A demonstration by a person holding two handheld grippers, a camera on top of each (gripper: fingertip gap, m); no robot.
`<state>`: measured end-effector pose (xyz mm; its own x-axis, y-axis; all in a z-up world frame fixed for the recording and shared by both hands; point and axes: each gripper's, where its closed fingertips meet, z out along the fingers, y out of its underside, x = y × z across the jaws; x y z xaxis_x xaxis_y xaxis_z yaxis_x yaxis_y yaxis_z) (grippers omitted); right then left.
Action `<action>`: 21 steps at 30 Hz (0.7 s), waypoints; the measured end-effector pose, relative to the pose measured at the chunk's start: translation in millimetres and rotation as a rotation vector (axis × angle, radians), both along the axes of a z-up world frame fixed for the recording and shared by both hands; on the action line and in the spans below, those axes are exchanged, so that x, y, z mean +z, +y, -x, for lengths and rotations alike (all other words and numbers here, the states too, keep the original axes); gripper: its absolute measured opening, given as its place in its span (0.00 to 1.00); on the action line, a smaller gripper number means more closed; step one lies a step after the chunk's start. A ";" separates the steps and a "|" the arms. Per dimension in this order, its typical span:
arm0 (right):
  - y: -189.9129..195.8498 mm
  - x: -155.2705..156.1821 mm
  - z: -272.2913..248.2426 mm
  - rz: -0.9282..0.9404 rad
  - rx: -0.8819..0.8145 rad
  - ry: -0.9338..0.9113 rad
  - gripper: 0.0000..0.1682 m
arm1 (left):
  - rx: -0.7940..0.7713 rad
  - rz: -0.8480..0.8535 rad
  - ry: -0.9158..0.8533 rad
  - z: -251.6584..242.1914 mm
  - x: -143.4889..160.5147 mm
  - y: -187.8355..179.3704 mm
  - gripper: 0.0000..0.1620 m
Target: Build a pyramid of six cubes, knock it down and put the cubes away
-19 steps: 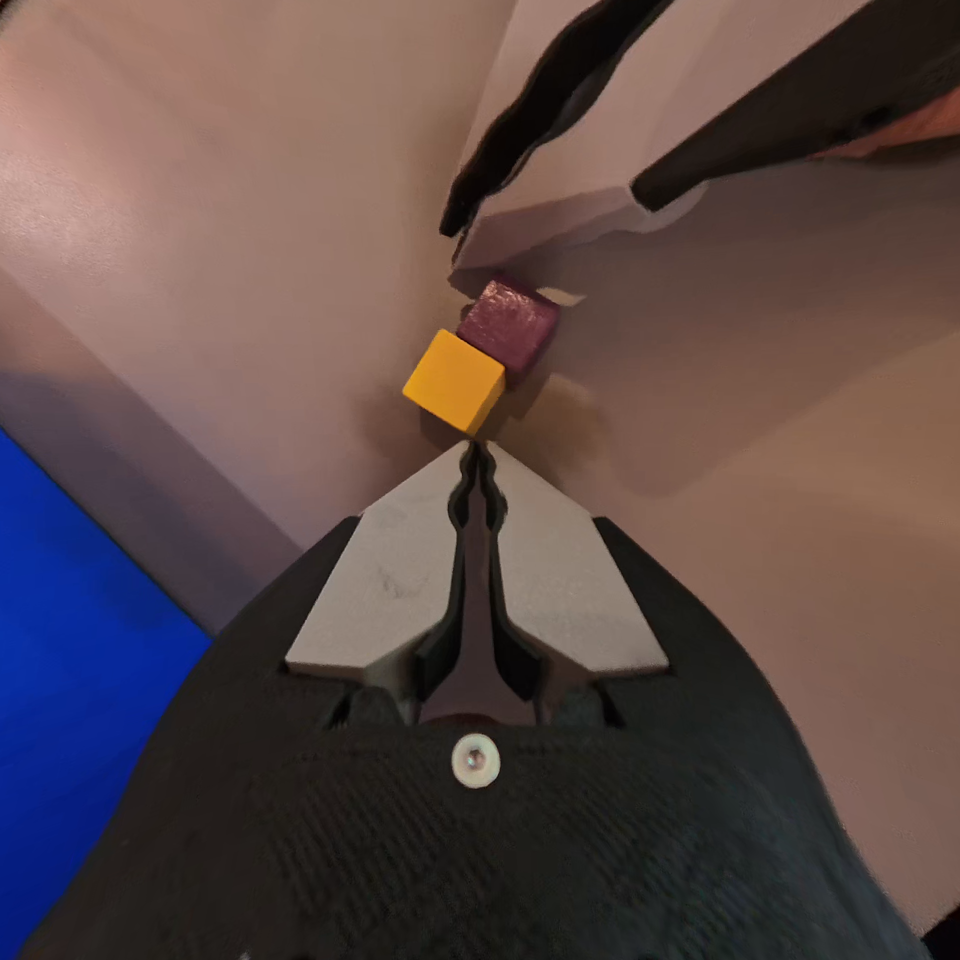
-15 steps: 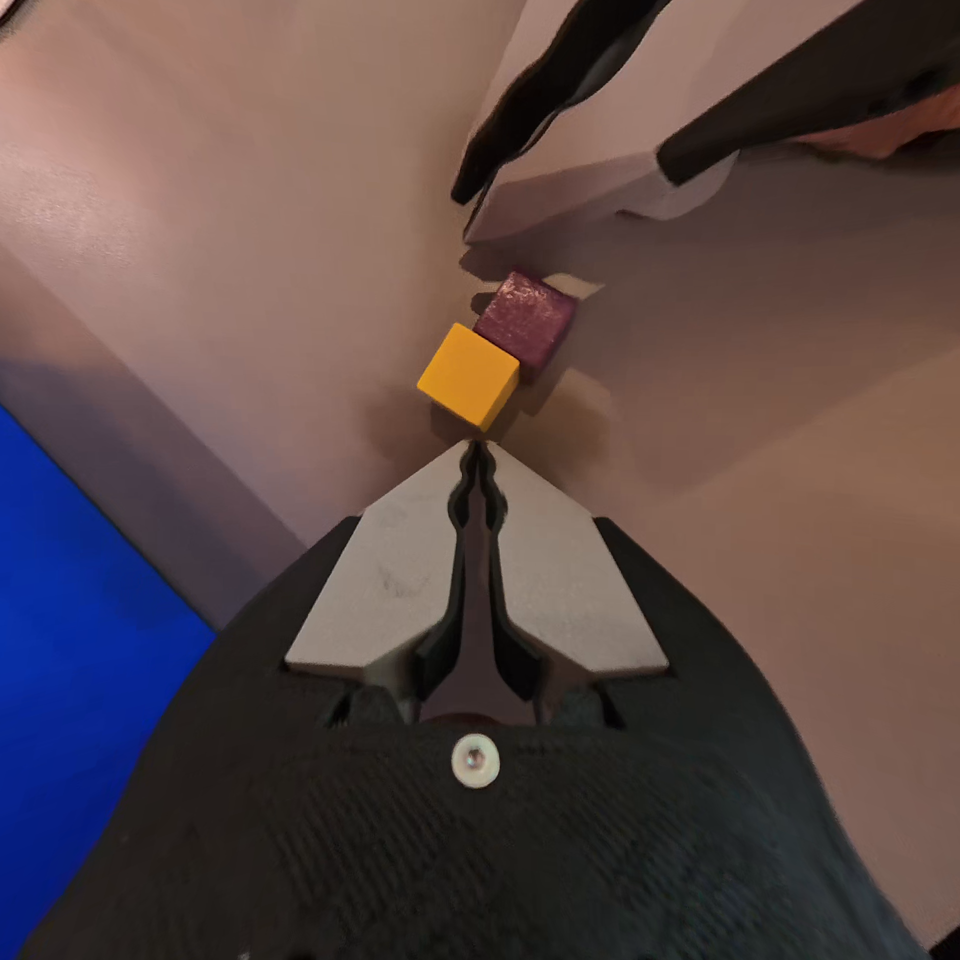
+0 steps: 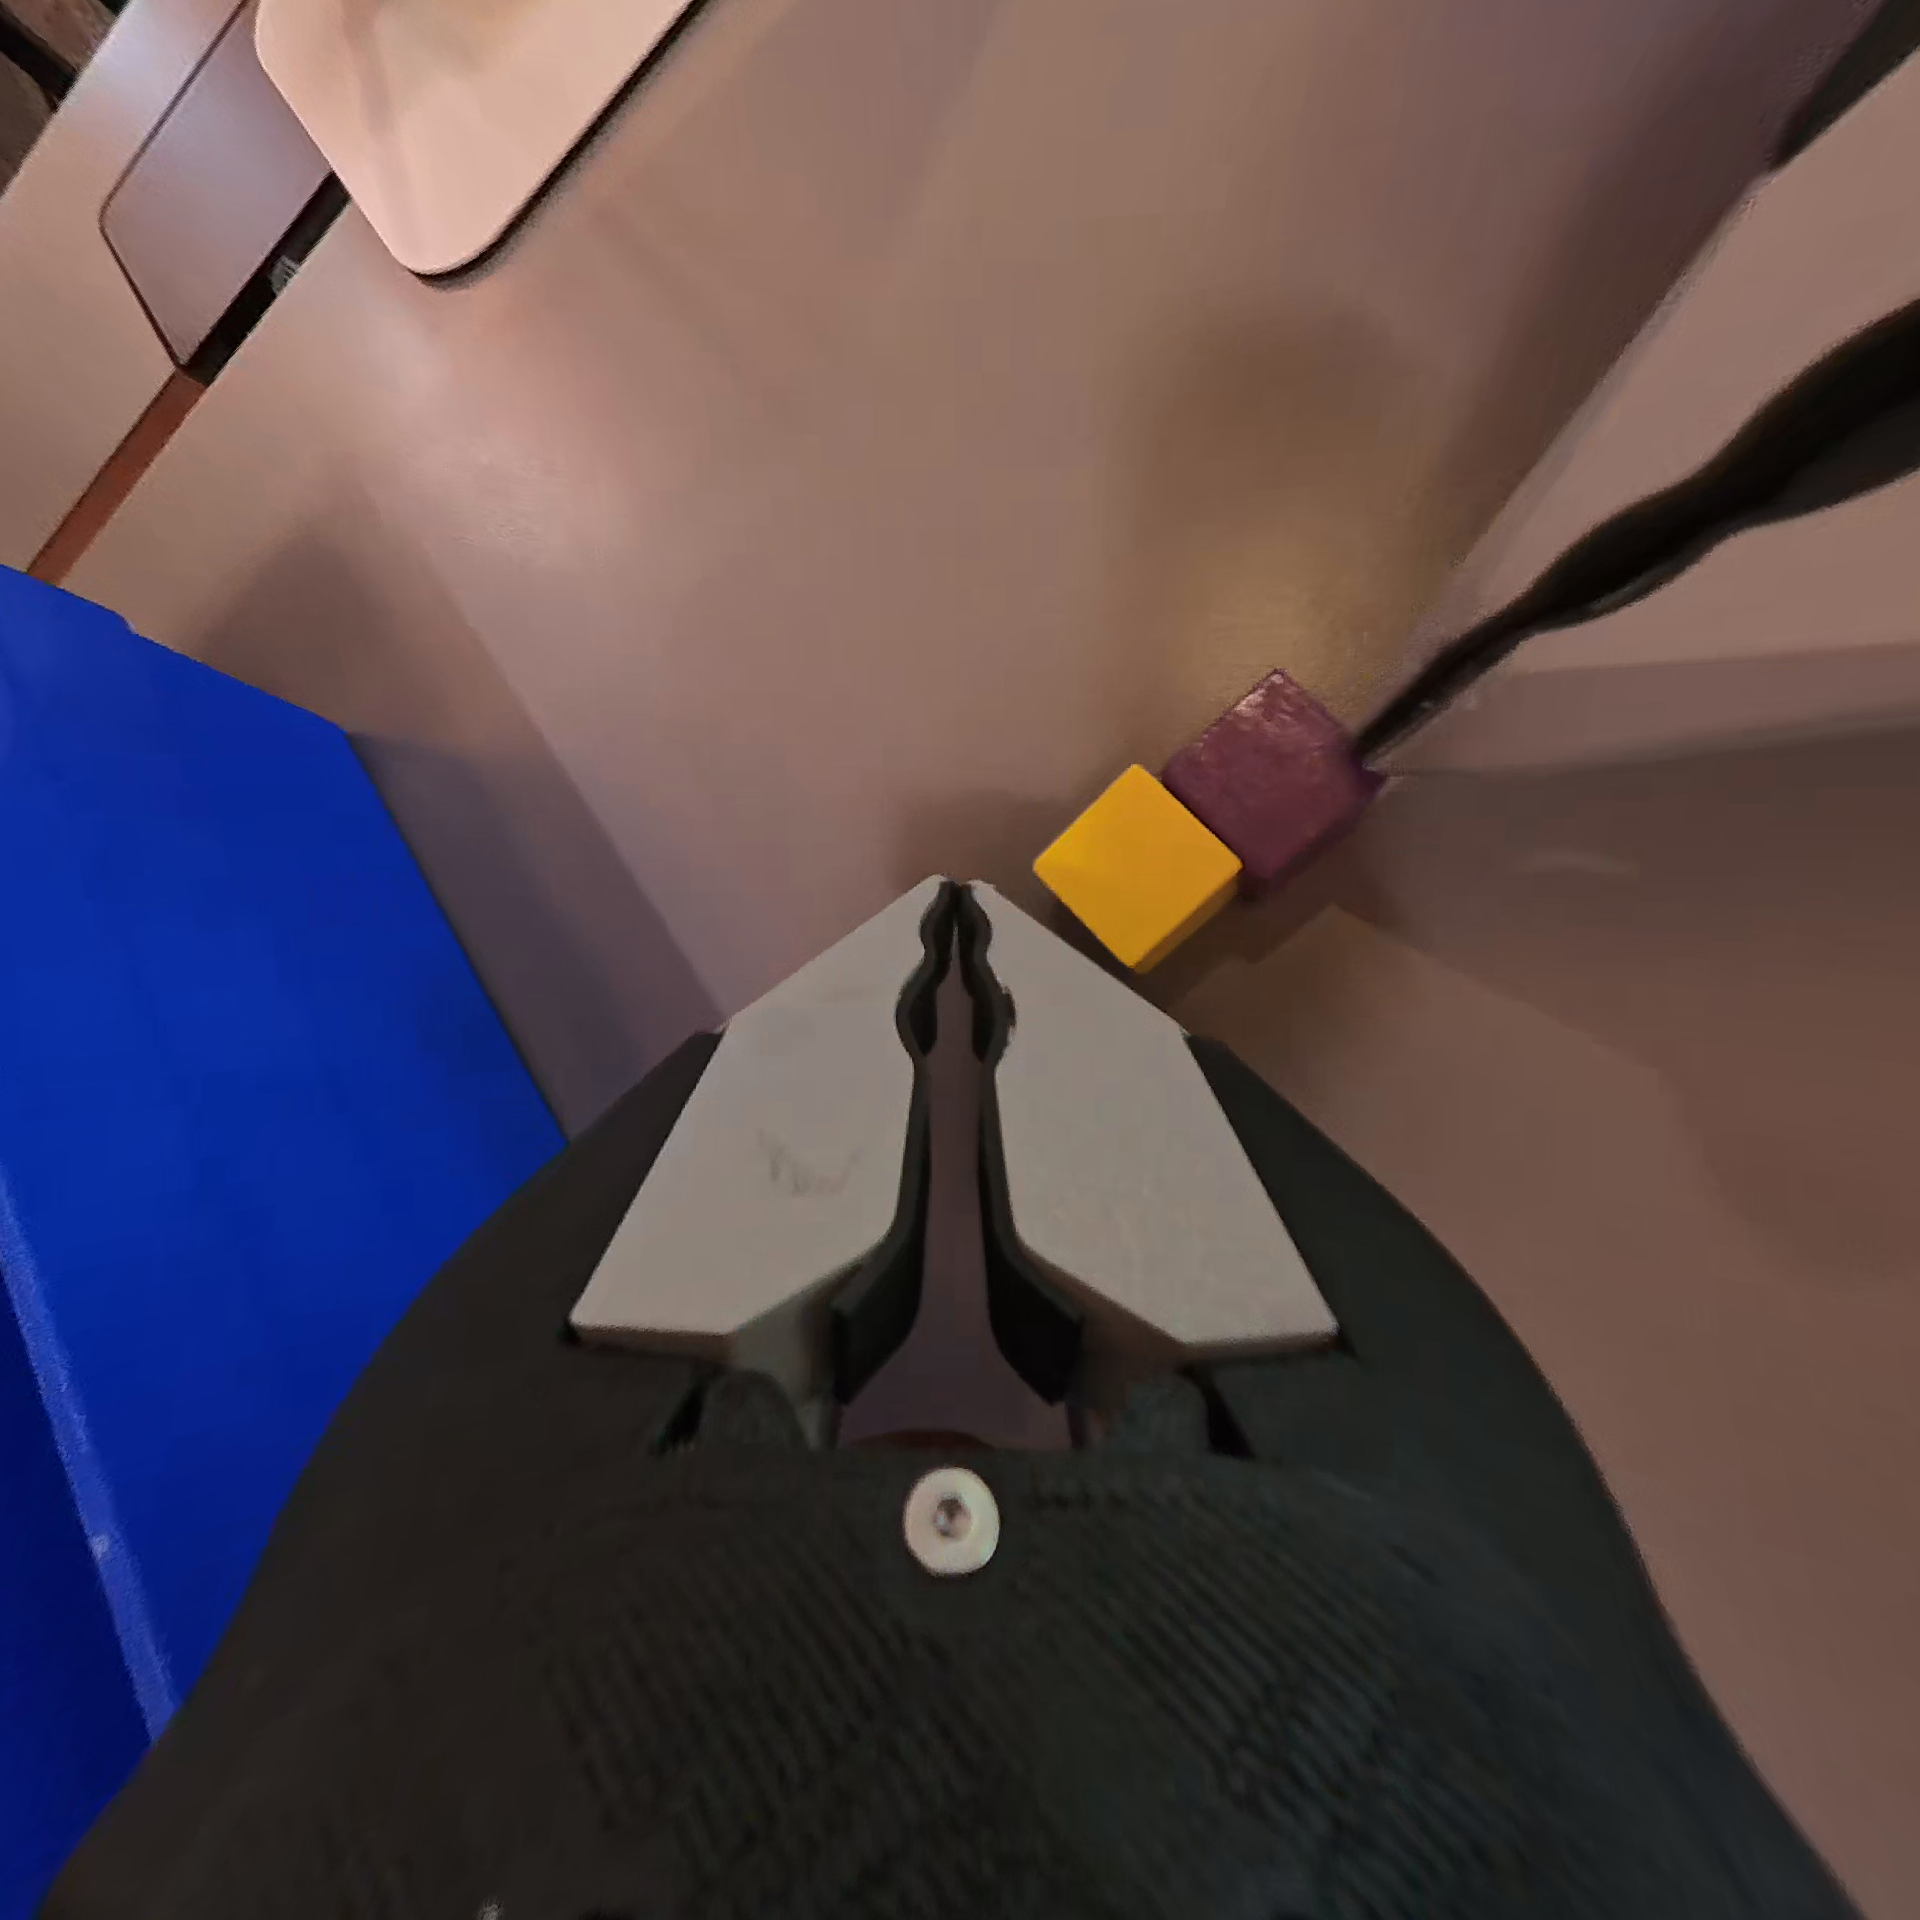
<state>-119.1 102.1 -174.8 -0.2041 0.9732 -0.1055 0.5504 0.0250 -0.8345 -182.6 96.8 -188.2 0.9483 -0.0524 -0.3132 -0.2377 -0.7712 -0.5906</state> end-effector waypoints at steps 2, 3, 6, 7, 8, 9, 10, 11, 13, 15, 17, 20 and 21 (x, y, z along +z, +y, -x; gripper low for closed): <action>-0.3 -1.4 -0.7 -0.014 -0.005 -0.004 0.00 | -0.009 0.014 -0.005 -0.5 -3.5 0.8 0.00; 0.9 -2.1 -0.7 -0.025 -0.011 -0.005 0.01 | -0.015 0.020 -0.010 -1.7 -5.4 1.3 0.00; 7.1 -2.3 -0.1 -0.041 -0.035 -0.001 0.01 | -0.026 0.027 -0.025 -4.0 -9.9 2.6 0.00; 9.9 -2.9 0.1 -0.039 -0.046 -0.002 0.01 | -0.032 0.031 -0.029 -4.9 -11.5 2.5 0.00; 12.0 -3.5 0.2 -0.032 -0.054 -0.007 0.01 | -0.038 0.033 -0.032 -5.7 -12.7 2.5 0.00; 12.8 -3.2 0.4 -0.022 -0.056 -0.006 0.01 | -0.039 0.035 -0.030 -5.2 -13.8 2.3 0.00; 13.4 -2.1 0.6 -0.016 -0.058 0.000 0.01 | -0.037 0.032 -0.029 -4.2 -13.7 2.5 0.00; 13.7 -1.3 0.8 -0.015 -0.059 0.005 0.01 | -0.037 0.030 -0.037 -4.4 -13.7 2.8 0.00; 11.1 -1.8 0.9 -0.015 -0.044 0.003 0.01 | -0.040 0.027 -0.054 -5.6 -13.7 3.3 0.00; 8.6 -2.4 1.6 -0.025 -0.035 0.000 0.01 | -0.039 0.023 -0.054 -5.3 -13.6 3.9 0.00; 7.5 -3.3 2.6 -0.040 -0.035 -0.002 0.01 | -0.041 0.019 -0.051 -5.4 -13.6 4.2 0.00; 8.1 -4.5 3.9 -0.054 -0.040 -0.007 0.02 | -0.043 0.015 -0.048 -4.9 -13.5 4.5 0.00; 7.7 -4.3 4.0 -0.051 -0.037 -0.006 0.02 | -0.043 0.014 -0.046 -4.4 -13.5 4.7 0.00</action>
<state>-123.1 109.8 -179.1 -0.1673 0.9843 -0.0563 0.5569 0.0472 -0.8292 -178.2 101.5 -201.7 0.9583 -0.0971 -0.2687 -0.2436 -0.7692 -0.5907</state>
